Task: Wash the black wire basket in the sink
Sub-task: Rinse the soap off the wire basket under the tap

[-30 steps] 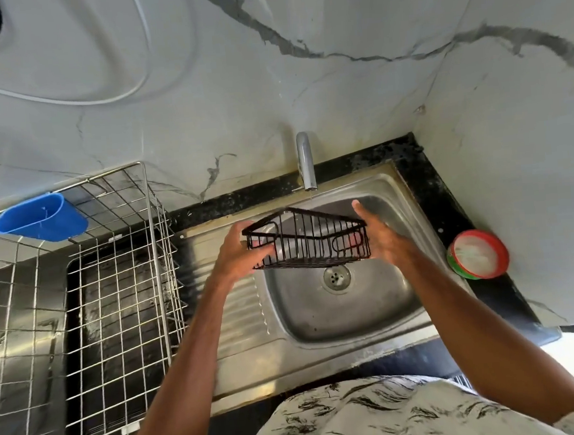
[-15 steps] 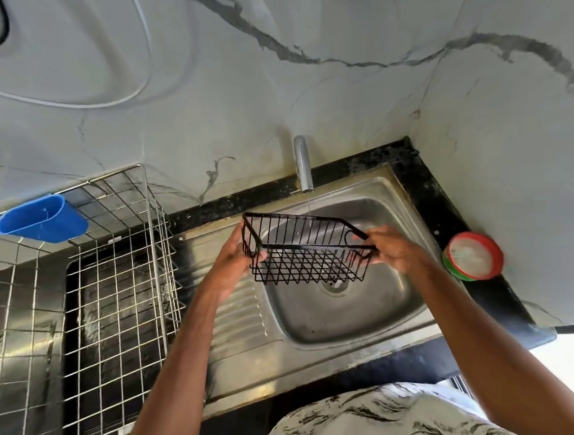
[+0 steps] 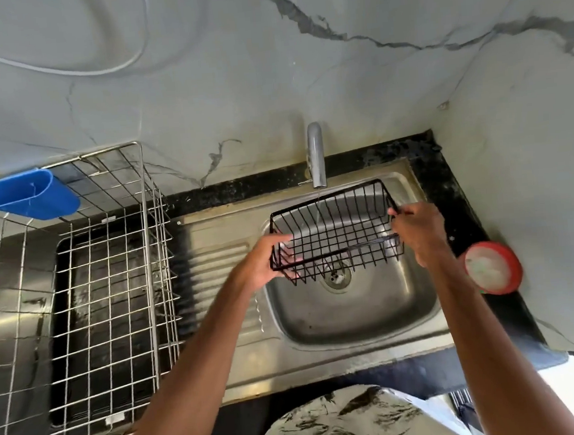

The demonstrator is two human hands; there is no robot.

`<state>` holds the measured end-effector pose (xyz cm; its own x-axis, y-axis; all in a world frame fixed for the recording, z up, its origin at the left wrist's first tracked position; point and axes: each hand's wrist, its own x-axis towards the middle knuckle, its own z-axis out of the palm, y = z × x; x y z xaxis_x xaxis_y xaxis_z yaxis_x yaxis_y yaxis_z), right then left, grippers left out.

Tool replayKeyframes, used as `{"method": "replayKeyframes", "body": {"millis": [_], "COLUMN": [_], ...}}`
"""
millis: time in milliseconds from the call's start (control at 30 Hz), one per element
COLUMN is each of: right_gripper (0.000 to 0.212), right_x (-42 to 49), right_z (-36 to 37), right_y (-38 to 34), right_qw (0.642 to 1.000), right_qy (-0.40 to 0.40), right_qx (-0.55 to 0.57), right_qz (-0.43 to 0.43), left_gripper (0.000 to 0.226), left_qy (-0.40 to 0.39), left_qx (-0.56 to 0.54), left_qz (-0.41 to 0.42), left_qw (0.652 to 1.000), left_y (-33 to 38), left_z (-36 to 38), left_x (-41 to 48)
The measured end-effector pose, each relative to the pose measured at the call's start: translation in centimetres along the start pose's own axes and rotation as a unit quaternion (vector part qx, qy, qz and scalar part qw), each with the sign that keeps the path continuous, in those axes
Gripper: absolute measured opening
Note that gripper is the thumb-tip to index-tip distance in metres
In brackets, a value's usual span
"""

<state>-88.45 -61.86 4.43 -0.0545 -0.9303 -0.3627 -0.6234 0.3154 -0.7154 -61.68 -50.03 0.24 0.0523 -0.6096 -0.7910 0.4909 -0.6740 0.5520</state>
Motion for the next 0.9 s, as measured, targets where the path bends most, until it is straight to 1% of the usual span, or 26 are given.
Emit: {"method": "replayKeyframes", "body": {"millis": [33, 67, 133, 233, 300, 367, 400, 433, 467, 500, 533, 567, 600, 633, 700, 767, 833, 900], "right_gripper": [0.013, 0.012, 0.01, 0.02, 0.022, 0.026, 0.032, 0.037, 0.039, 0.039, 0.036, 0.033, 0.03, 0.028, 0.028, 0.032, 0.036, 0.04], "right_x": [0.0, 0.2, 0.8, 1.9, 2.1, 1.5, 1.0, 0.4, -0.3, -0.9, -1.3, -1.5, -1.6, -1.6, -1.4, -0.8, 0.2, 1.2], "right_z": [-0.2, -0.4, -1.1, -1.8, -2.1, -2.3, -2.2, -2.0, -1.6, -1.1, -0.5, 0.2, 1.1, 2.0, 3.6, 4.7, 4.9, 4.3], "right_y": [-0.3, -0.6, -1.0, -1.0, -1.4, -2.2, -2.8, -3.5, -4.2, -4.8, -5.4, -5.8, -6.1, -6.3, -6.3, -5.9, -5.8, -6.0], "right_qw": [1.0, 0.999, 0.998, 0.997, 0.996, 0.995, 0.992, 0.984, 0.968, 0.943, 0.92, 0.908, 0.909, 0.92, 0.948, 0.967, 0.967, 0.953], "right_qy": [0.018, 0.033, 0.055, 0.08, 0.091, 0.1, 0.118, 0.151, 0.198, 0.241, 0.262, 0.255, 0.224, 0.181, 0.099, 0.033, 0.01, 0.013], "right_qx": [-0.006, -0.008, -0.009, -0.012, -0.007, -0.007, -0.017, -0.031, -0.045, -0.056, -0.055, -0.05, -0.047, -0.044, -0.045, -0.074, -0.119, -0.173], "right_qz": [-0.013, -0.019, -0.016, 0.001, -0.006, -0.027, -0.048, -0.088, -0.149, -0.22, -0.285, -0.329, -0.349, -0.345, -0.3, -0.242, -0.226, -0.247], "left_gripper": [0.057, 0.063, 0.08, 0.094, 0.093, 0.08, 0.072, 0.063, 0.054, 0.049, 0.051, 0.056, 0.06, 0.062, 0.06, 0.051, 0.046, 0.045], "left_qy": [0.005, -0.003, -0.045, -0.088, -0.101, -0.101, -0.097, -0.096, -0.097, -0.103, -0.108, -0.117, -0.121, -0.124, -0.126, -0.124, -0.122, -0.127], "left_qx": [0.021, 0.029, 0.049, 0.069, 0.065, 0.053, 0.048, 0.045, 0.049, 0.05, 0.053, 0.055, 0.059, 0.063, 0.078, 0.089, 0.111, 0.159], "left_qz": [0.001, 0.001, -0.008, 0.001, 0.009, 0.025, 0.032, 0.04, 0.046, 0.051, 0.052, 0.053, 0.051, 0.055, 0.067, 0.078, 0.081, 0.077], "left_qw": [1.0, 1.0, 0.998, 0.994, 0.993, 0.993, 0.994, 0.994, 0.993, 0.992, 0.991, 0.99, 0.99, 0.989, 0.987, 0.985, 0.983, 0.976], "left_y": [0.0, 0.1, 0.3, 0.6, 0.9, 1.0, 1.2, 1.3, 1.4, 1.4, 1.4, 1.3, 1.3, 1.2, 0.9, 1.0, 1.4, 2.3], "left_z": [0.5, 0.6, 0.6, 0.7, 1.0, 1.4, 1.5, 1.6, 1.8, 2.0, 2.1, 2.3, 2.4, 2.7, 3.0, 3.3, 3.2, 3.0], "left_x": [0.5, 1.2, 2.3, 3.5, 4.6, 5.7, 6.3, 6.9, 7.4, 7.8, 8.2, 8.7, 9.1, 9.5, 10.2, 10.5, 10.6, 10.9]}}
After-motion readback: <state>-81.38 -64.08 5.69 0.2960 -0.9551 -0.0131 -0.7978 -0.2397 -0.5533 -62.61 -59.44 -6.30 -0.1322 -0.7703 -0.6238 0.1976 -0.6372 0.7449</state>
